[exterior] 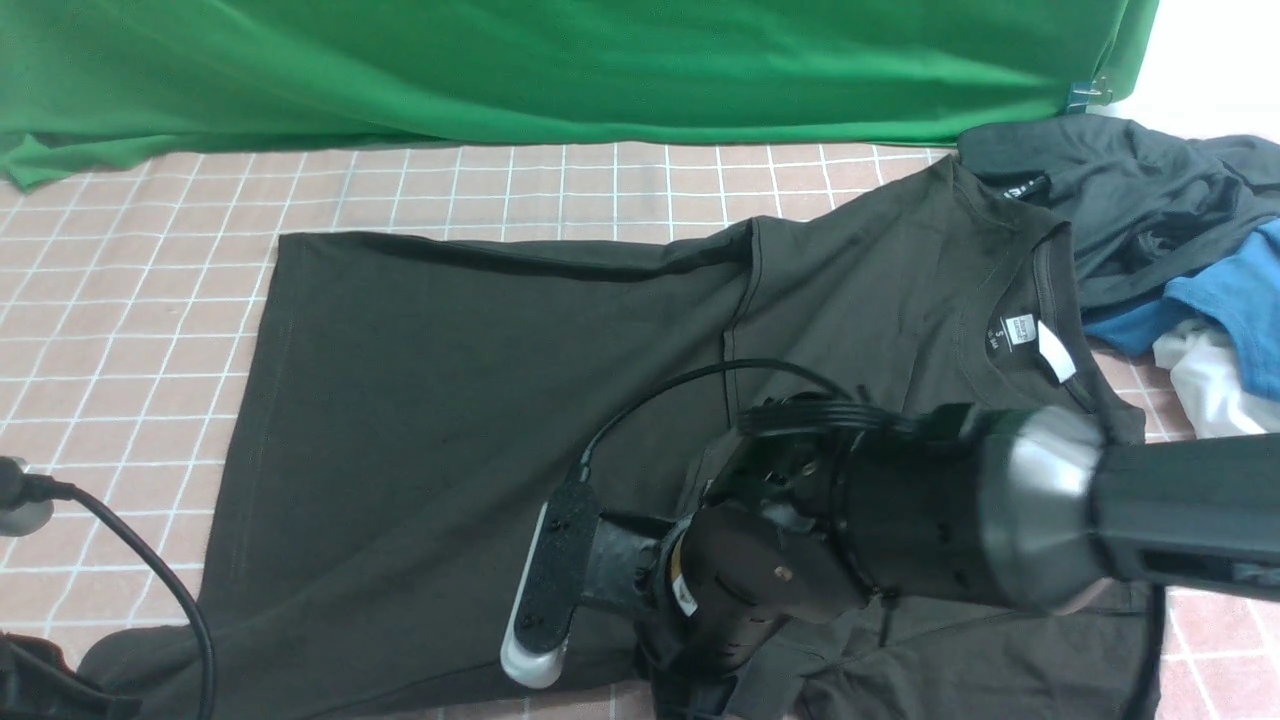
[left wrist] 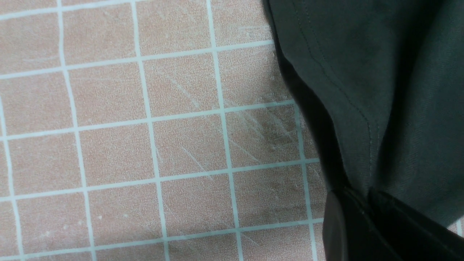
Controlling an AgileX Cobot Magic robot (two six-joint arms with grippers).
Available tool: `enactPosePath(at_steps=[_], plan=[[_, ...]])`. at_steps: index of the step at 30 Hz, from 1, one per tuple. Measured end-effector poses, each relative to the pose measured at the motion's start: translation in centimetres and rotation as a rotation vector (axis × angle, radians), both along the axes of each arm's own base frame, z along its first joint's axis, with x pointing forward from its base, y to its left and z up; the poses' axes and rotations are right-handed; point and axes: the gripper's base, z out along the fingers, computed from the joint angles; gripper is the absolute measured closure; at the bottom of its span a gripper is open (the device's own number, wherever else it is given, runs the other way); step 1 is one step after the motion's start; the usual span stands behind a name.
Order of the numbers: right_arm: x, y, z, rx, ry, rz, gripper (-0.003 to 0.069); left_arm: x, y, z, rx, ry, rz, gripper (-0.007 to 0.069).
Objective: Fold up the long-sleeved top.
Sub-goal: Use your right arm to clamp the cuff farthest to him
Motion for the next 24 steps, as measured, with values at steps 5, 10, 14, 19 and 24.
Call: enactPosePath(at_steps=[5, 10, 14, 19, 24], plan=[[-0.2, -0.9, 3.6, 0.07, -0.046, -0.036, 0.0505, 0.0, 0.0, 0.0, -0.002, 0.0, 0.0, 0.0585], [0.1, -1.1, 4.0, 0.088, -0.059, -0.049, 0.0503, 0.0, 0.0, 0.0, -0.003, -0.001, 0.001, 0.0585], [0.0, -1.0, 4.0, 0.104, -0.035, -0.078, 0.0489, 0.0, -0.1, 0.0, -0.007, -0.001, 0.001, 0.0585], [-0.4, -1.1, 2.4, 0.098, 0.033, -0.118, 0.0476, 0.0, -0.1, 0.0, -0.01, -0.002, 0.002, 0.0585], [-0.4, -0.9, -0.6, 0.032, 0.089, -0.128, 0.0438, 0.0, -0.1, 0.0, -0.012, -0.002, 0.003, 0.0585]])
